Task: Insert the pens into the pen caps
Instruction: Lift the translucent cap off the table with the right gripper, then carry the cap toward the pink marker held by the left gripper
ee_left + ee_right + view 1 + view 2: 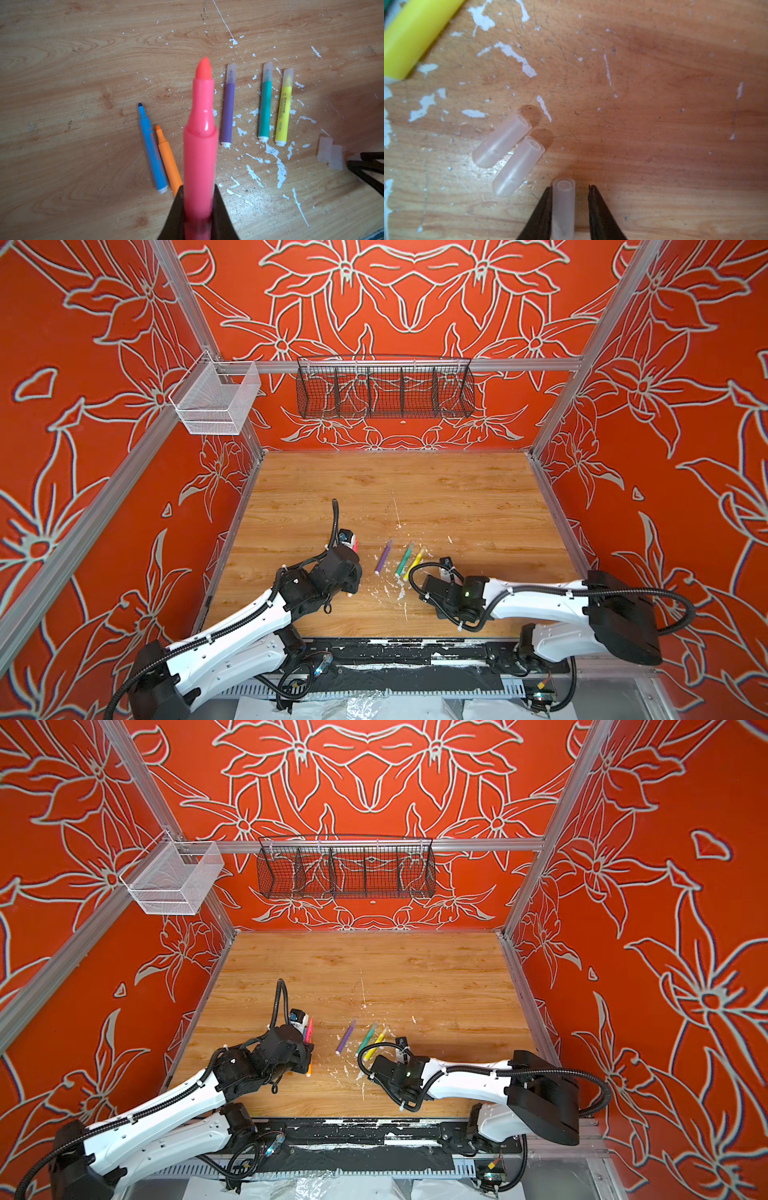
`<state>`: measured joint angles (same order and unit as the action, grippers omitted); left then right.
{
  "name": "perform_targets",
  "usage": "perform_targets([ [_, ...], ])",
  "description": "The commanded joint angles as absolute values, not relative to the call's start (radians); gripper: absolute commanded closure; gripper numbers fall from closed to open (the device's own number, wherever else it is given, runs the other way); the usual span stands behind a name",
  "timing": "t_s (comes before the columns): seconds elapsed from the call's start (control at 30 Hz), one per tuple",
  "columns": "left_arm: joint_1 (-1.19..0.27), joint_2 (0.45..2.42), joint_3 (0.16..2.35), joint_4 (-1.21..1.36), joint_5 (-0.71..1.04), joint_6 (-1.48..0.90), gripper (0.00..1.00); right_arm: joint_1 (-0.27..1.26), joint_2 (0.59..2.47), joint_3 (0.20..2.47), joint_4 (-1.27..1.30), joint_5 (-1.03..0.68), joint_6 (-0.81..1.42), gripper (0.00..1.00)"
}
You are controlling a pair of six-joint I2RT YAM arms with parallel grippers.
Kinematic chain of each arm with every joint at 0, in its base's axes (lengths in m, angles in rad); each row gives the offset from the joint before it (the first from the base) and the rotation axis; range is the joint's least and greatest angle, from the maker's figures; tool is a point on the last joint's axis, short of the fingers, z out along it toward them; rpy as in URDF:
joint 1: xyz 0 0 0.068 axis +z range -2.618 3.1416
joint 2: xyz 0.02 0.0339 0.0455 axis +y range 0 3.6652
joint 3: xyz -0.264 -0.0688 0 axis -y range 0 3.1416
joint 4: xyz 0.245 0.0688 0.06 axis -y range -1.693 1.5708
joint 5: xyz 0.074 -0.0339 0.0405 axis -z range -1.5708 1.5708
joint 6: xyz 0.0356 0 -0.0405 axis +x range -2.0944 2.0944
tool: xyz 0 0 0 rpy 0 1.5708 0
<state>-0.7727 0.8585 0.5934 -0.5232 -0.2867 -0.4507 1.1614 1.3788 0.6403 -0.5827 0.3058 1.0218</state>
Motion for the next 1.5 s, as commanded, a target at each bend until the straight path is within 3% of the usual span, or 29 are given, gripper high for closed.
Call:
perform_targets([
  [0.0,-0.776,0.857,0.593,-0.531,-0.291,-0.466,1.00,1.159,1.435,0.602,-0.600,0.264,1.028,0.69],
  [0.5,-0.776,0.853,0.593,-0.525,-0.280,-0.460,1.00,1.154,1.392,0.614,-0.616,0.276,1.026,0.86],
  [0.87,-0.826,0.817,0.576,-0.381,-0.067,-0.421,1.00,1.132,1.134,0.757,-0.676,0.513,0.908,0.87],
  [1.17,-1.009,0.889,0.627,-0.222,0.001,-0.389,1.00,1.118,0.869,0.773,-0.337,0.538,0.761,0.88],
  [1.47,-1.086,0.920,0.617,-0.065,0.027,-0.390,1.00,1.118,0.802,0.730,-0.143,0.499,0.762,0.90],
])
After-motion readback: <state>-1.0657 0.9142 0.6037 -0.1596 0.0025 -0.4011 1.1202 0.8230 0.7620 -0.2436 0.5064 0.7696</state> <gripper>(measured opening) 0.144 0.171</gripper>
